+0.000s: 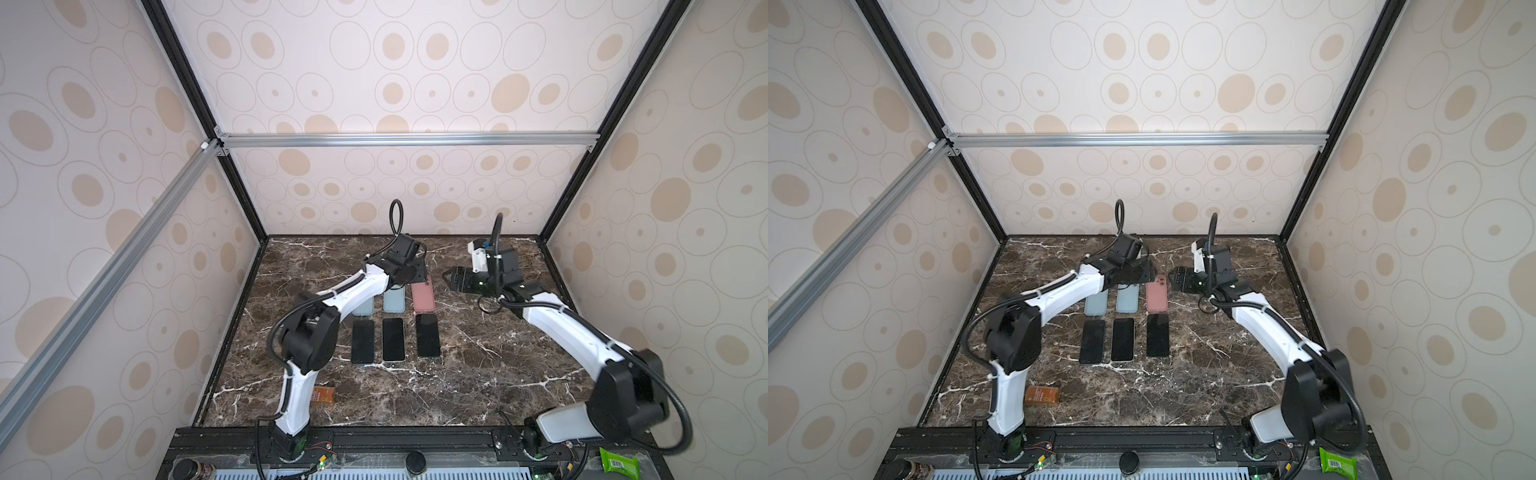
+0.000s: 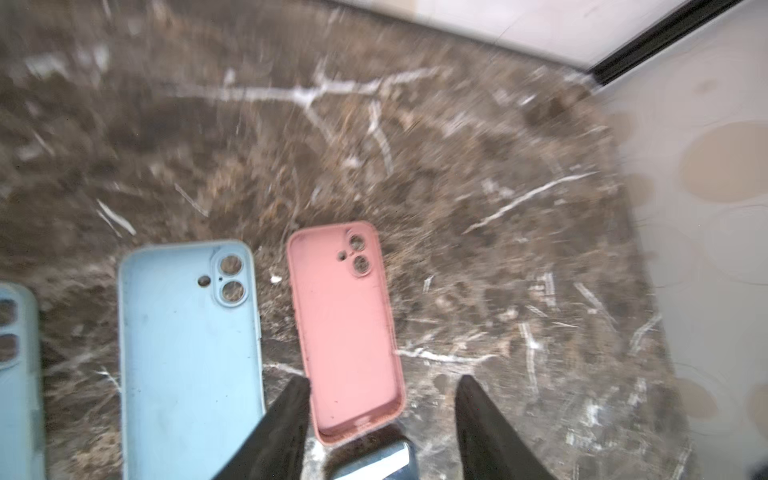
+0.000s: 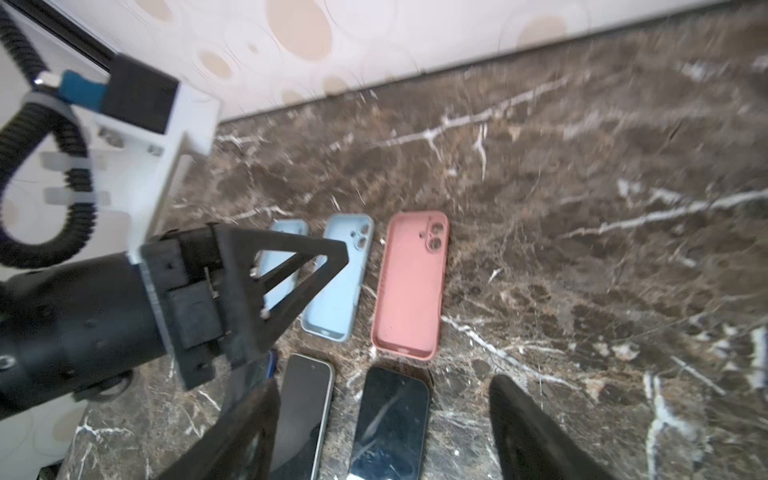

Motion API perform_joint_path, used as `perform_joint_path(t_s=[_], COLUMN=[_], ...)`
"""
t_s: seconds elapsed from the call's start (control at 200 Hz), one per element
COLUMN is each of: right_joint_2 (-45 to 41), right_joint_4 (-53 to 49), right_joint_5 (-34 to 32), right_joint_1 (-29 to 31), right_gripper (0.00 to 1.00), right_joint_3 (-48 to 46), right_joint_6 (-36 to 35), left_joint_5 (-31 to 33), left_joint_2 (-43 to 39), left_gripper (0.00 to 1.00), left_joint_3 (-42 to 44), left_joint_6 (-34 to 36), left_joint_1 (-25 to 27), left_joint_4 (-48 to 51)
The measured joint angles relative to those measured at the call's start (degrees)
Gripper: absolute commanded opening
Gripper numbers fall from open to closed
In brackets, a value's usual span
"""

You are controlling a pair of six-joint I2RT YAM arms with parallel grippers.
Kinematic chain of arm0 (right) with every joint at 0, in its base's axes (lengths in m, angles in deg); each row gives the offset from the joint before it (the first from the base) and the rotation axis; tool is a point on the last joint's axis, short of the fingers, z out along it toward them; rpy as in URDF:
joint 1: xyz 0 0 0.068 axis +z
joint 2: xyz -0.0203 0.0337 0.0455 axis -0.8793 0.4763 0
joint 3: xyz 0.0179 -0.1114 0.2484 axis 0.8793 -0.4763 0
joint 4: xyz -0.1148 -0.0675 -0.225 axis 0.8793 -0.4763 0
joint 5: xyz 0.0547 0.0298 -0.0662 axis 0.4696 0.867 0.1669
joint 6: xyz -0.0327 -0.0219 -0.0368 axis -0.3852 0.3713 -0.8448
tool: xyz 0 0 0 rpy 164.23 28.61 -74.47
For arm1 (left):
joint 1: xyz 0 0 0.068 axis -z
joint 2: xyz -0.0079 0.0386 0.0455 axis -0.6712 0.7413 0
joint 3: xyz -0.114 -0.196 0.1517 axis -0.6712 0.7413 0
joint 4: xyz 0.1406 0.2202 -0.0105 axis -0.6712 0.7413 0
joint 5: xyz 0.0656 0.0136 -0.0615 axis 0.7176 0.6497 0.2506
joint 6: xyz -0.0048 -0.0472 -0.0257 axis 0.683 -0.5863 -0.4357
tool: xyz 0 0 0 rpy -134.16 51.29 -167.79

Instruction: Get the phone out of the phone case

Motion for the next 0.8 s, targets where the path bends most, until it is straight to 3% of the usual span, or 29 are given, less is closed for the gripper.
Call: perform_joint_path(t_s=[0.165,0.4,0.425,0.56,0.8], right_joint_2=[-13.5,-27.0,-27.9,-30.8,-22.9], right_joint_4=[1.4,3.8,4.4,10.9,19.6], right_joint_5=[-2.5,-14.7,-16.3,-25.7,-33.5], right_joint_1=[0.0,0.0,0.0,-0.2,-3.9], right_gripper=[0.93,0.93,1.00,1.00,1.00], right_joint_3=[-7.8,-22.7,-24.3,-33.3,-38.1], right_joint_6=[-3.5,-6.5,-6.7,-9.6,-16.8], left_joint_5=[2.9,13.5,15.2,22.8,30.7], left_joint_2=[-22.5,-44.0,-45.9,-55.5,-59.6], left_gripper=[0.99,0.99,0.99,0.99,0.99], left_joint_3=[15.3,46.7,50.8,68.4,78.4], left_joint_6=[6.2,13.8,14.8,21.2,34.2], left_joint_1=[0.2,-0.5,-0.6,-2.2,-8.7], left_joint_4=[-12.3,-27.9,-29.9,-38.8,-50.2])
